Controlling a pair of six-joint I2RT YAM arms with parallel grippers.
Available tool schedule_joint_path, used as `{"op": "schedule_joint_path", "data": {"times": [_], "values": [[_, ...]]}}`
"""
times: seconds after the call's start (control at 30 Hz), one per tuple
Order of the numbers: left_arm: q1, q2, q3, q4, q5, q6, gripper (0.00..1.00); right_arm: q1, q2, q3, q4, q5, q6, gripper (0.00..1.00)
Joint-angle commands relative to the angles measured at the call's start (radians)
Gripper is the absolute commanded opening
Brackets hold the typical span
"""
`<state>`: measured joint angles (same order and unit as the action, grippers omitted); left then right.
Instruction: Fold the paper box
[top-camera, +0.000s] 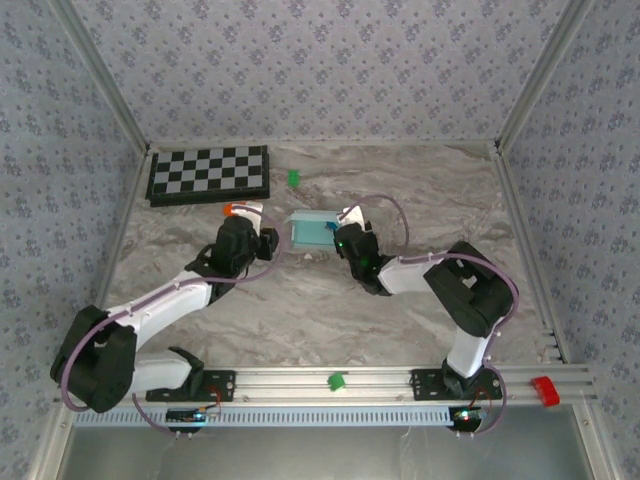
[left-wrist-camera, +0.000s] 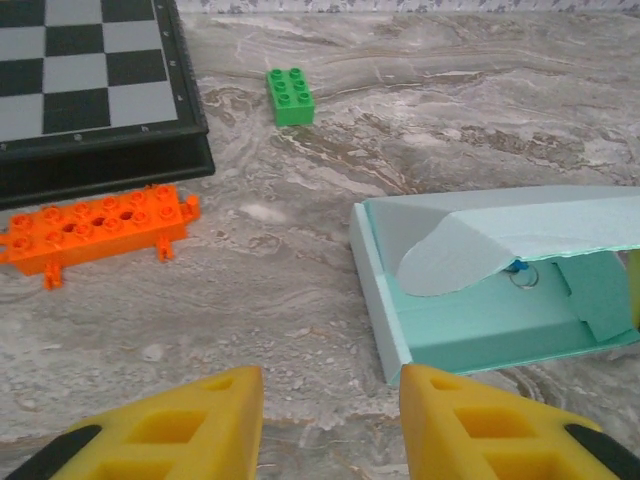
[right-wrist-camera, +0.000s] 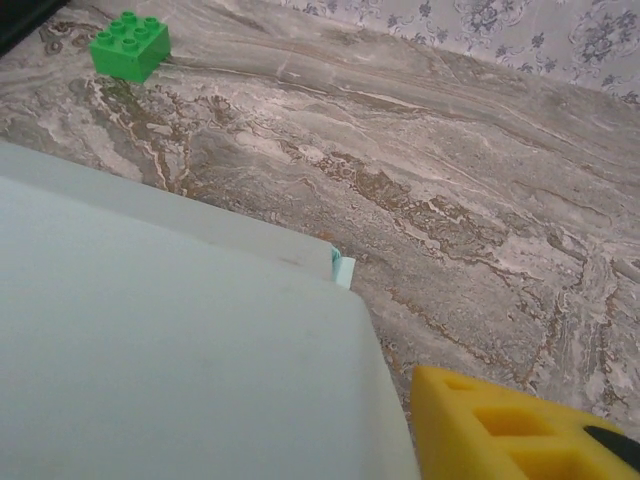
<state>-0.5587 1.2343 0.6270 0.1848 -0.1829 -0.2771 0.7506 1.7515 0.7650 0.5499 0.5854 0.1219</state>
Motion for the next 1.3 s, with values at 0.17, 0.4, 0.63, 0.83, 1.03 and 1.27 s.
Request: {"op": "schedule_joint_path", "data": {"times": [0.17,0.4,0.63,0.83,1.03,1.27], "values": [[0.01,-0.015,0.092,-0.113,-0.079,0.033,0.43,0.018,-0.135,-0.062,-0.072,-0.03,0.001,0.57],[0.052,0.028,0.194,-0.179,-0.09,0.015,0.48,0.017,-0.259,-0.149,-0.165,-0.063,0.016,0.59],[0.105,0.118,0.342,-0.267,0.016,0.012,0.54,-0.026,-0.343,-0.181,-0.318,-0.077,0.018,0.59],[0.126,0.217,0.471,-0.35,0.128,-0.009,0.65,-0.158,-0.375,-0.087,-0.552,-0.165,0.141,0.59],[0.139,0.349,0.627,-0.461,0.277,-0.041,0.66,-0.316,-0.358,0.093,-0.712,-0.439,0.202,0.58],[0.141,0.478,0.755,-0.545,0.386,-0.075,0.64,-0.391,-0.221,0.369,-0.836,-0.779,0.174,0.57]]}}
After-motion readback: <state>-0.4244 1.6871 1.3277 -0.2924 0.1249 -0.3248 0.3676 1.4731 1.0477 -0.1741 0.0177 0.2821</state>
